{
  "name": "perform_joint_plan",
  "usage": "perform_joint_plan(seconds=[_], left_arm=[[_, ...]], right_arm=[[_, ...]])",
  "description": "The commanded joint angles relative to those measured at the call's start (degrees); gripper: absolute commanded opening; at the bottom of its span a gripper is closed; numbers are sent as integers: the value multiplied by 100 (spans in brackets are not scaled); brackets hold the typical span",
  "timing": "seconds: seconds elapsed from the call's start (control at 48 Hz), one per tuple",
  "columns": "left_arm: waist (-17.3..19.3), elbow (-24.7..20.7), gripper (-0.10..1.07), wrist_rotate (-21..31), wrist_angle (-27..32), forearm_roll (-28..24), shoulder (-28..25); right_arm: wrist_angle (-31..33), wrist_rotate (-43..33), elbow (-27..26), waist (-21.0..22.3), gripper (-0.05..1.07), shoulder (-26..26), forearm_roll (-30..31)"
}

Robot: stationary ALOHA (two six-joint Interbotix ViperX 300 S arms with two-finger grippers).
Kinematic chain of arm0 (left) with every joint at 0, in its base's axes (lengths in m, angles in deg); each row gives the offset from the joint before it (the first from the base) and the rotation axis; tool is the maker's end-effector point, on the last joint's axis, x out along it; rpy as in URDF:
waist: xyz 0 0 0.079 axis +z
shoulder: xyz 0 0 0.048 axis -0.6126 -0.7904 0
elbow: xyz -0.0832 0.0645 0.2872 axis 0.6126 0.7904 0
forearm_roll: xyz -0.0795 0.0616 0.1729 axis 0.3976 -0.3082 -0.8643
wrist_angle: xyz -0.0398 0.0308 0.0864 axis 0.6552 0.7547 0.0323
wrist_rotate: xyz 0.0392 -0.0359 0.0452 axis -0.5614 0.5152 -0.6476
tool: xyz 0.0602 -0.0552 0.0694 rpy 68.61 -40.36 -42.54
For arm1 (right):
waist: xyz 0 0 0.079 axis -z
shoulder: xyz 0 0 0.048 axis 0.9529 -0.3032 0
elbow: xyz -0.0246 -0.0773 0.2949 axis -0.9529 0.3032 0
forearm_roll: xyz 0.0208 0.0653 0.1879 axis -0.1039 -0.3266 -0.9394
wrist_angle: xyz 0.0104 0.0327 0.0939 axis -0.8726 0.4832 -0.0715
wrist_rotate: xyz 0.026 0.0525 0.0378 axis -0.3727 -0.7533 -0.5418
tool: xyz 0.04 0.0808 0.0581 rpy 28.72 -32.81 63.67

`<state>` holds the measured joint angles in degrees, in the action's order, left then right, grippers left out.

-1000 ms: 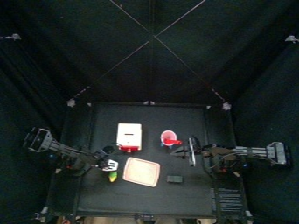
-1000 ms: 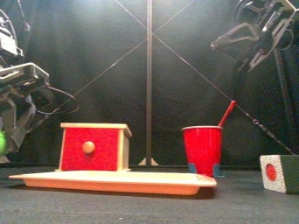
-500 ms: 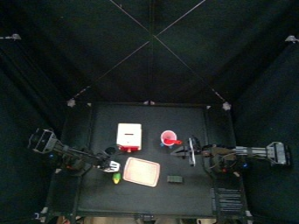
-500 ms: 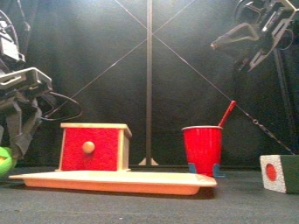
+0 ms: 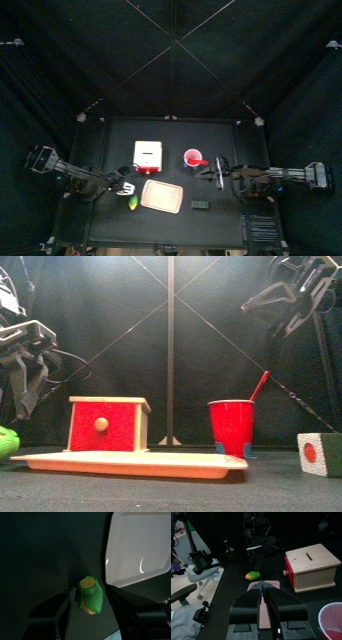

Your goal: Put corn left of plate

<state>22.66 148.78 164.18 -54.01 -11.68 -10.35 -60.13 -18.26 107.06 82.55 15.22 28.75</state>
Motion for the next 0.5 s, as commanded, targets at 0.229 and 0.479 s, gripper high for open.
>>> perform_joint_plan(seconds=[0.229,0.479], left_arm=[[-18,-35,86,35,88,-26,79],[9,-62,86,35,88,-26,79]], right_arm=[[-44,9,-53,18,51,9,-9],[-44,0,-53,70,51,0,-35]])
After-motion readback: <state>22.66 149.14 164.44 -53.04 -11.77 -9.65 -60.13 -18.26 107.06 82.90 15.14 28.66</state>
